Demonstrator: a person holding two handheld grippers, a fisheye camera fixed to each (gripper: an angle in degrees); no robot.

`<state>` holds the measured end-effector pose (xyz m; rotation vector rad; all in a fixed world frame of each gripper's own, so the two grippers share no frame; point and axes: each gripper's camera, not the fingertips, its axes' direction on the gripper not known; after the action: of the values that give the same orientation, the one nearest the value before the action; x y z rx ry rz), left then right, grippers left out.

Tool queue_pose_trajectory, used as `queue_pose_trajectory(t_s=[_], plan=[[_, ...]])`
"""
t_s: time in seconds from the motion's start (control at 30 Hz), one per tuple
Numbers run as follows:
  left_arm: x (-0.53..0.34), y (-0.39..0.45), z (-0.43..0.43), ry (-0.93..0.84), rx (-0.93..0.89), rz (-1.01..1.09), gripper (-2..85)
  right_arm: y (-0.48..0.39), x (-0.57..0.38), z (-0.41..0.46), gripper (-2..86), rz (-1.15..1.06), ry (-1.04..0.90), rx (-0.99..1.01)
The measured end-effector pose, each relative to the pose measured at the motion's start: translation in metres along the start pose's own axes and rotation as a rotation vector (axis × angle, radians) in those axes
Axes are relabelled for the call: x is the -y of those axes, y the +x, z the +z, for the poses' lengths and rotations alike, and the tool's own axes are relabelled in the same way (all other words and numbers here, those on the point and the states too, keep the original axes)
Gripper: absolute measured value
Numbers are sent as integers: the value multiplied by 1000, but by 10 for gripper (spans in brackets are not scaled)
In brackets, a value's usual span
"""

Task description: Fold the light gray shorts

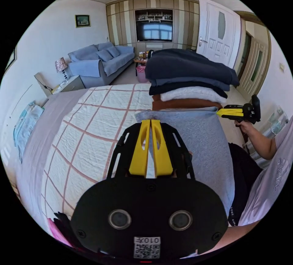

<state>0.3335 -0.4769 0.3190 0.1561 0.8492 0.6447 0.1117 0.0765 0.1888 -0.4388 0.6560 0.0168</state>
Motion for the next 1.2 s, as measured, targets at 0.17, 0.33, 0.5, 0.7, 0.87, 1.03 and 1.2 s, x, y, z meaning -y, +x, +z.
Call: queue_pose_trajectory(t_s=[0.17,0.33,0.5,0.7,0.87,1.03,1.2], plan=[[3,10,112,-324,65,3,-2,-21,7,25,26,-29,-111,-20],[-20,-4,119,-216,-1,-164,-1,-2,0,33,23,31,-105,74],[-40,-12,113,-225,-11,-266,3,1,7,27,23,46,0,108],[-51,-17,41,-83,24,-387,26,6,-14,-6,45,115,24,62],[-113,55,-105,121,161,-315,42,-12,-67,-60,47,89,50,162],[-202,191,-174,41,162,-68,50,-94,-120,-95,39,-74,57,414],[-277,274,-196,-98,254,-56,63,-190,-140,-113,33,-214,39,459]])
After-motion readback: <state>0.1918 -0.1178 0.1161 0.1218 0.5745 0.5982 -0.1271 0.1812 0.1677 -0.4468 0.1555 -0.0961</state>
